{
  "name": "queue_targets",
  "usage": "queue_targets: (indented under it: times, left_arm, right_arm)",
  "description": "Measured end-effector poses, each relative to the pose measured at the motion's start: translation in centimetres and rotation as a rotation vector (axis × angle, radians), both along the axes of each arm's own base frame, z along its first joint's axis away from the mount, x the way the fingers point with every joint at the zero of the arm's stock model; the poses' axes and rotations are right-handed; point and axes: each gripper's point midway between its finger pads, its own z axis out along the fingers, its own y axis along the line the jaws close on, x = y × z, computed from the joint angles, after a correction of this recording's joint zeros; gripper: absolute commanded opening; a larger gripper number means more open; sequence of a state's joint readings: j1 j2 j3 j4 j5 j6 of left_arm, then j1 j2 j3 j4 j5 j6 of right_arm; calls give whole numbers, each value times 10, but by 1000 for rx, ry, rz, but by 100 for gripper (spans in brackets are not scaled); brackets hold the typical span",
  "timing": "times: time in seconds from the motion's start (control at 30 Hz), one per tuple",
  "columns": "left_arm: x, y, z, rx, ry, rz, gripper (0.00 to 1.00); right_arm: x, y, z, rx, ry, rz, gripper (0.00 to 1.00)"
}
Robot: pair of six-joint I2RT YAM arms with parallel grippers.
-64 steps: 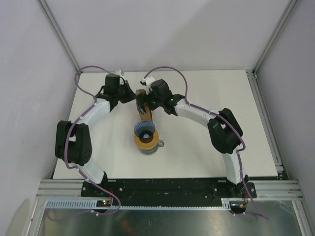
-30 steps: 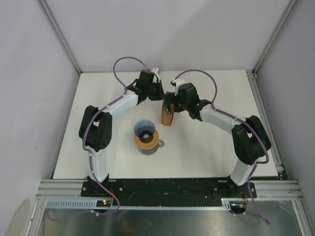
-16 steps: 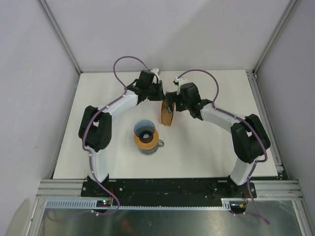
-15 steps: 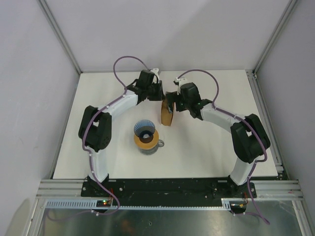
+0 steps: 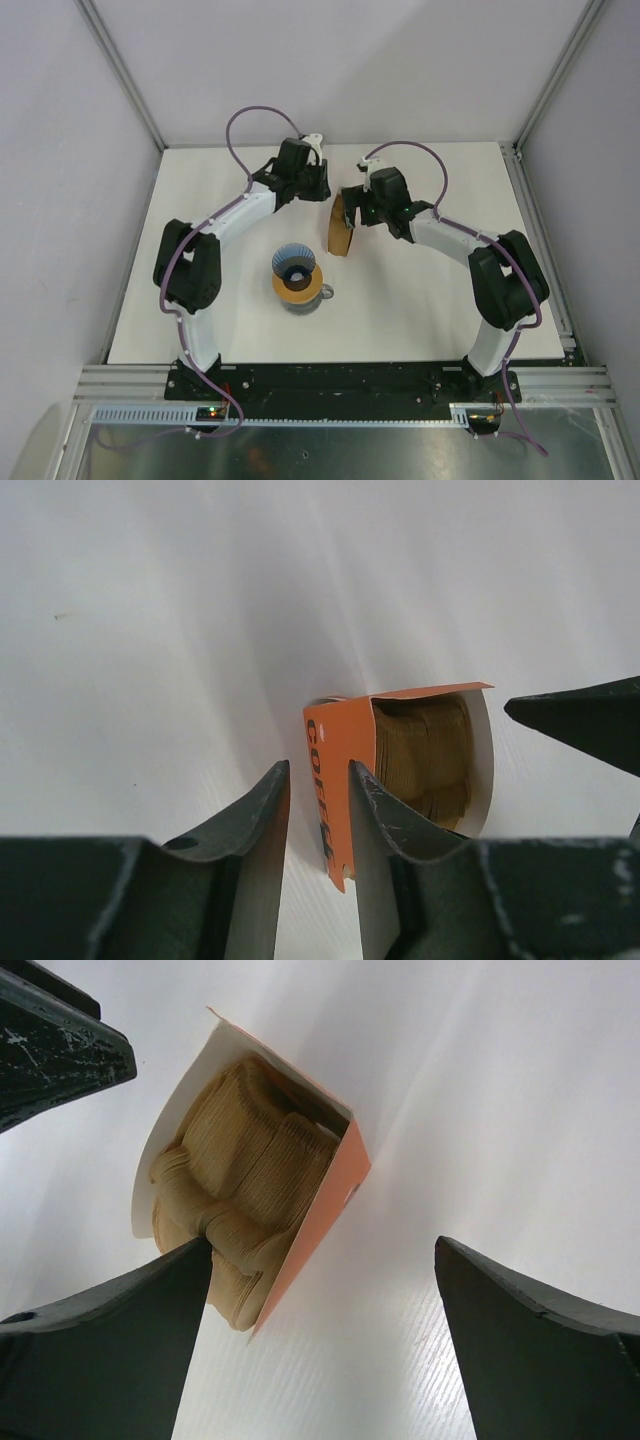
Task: Place the coffee filter in the dripper
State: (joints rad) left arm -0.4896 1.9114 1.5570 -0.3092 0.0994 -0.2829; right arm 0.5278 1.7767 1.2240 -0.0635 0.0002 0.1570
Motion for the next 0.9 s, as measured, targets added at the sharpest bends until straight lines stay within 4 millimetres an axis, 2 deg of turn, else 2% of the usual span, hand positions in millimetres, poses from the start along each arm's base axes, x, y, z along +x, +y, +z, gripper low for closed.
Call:
queue_targets:
  times: [0.33, 0.57, 0.73, 0.9]
  left_arm:
    - [-5, -7, 1, 0, -6, -67, 46]
    - [-8, -10, 0, 25, -27, -114, 42]
    - [-4, -11, 2, 35, -42, -127, 33]
    - [-1, -12, 1, 47, -53, -143, 36]
  right_arm:
    - [-1, 2, 0, 8, 4, 11, 97]
    - [-1, 2, 0, 11, 6, 15, 97]
    - [-2, 3, 0, 13, 7, 20, 97]
    - [-2, 3, 0, 13, 8, 21, 97]
